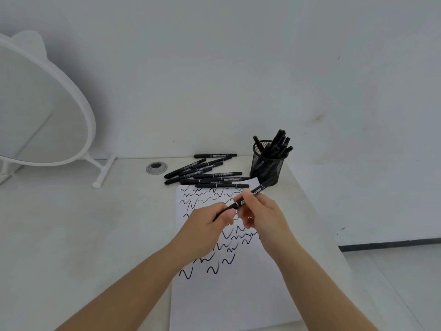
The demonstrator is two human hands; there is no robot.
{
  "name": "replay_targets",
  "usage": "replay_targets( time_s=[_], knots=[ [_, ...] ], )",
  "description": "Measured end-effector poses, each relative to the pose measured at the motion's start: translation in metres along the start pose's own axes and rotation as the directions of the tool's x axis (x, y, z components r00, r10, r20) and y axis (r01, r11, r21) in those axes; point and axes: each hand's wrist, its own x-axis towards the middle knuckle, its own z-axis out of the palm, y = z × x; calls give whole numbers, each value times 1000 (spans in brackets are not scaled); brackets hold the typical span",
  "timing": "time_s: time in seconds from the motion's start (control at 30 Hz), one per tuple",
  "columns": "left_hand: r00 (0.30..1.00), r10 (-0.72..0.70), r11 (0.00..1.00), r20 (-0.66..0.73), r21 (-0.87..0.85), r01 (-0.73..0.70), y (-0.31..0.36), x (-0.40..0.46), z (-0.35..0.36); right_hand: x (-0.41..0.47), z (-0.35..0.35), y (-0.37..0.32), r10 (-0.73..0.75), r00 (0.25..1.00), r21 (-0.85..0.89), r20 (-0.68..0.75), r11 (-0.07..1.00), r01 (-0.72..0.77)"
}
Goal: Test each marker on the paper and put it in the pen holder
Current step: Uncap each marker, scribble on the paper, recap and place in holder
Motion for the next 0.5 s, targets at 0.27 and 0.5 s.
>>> replay_targets(
  time_s=[0.27, 0.5],
  knots=[
    [982, 163, 885, -99, 454, -101, 7, -17, -1, 12, -20, 3, 78, 958, 118, -274, 992, -47],
    [954, 93, 948, -287, 319, 4, -25, -31, -29, -2, -56, 1, -174, 921, -143, -349, 981, 131]
  ],
)
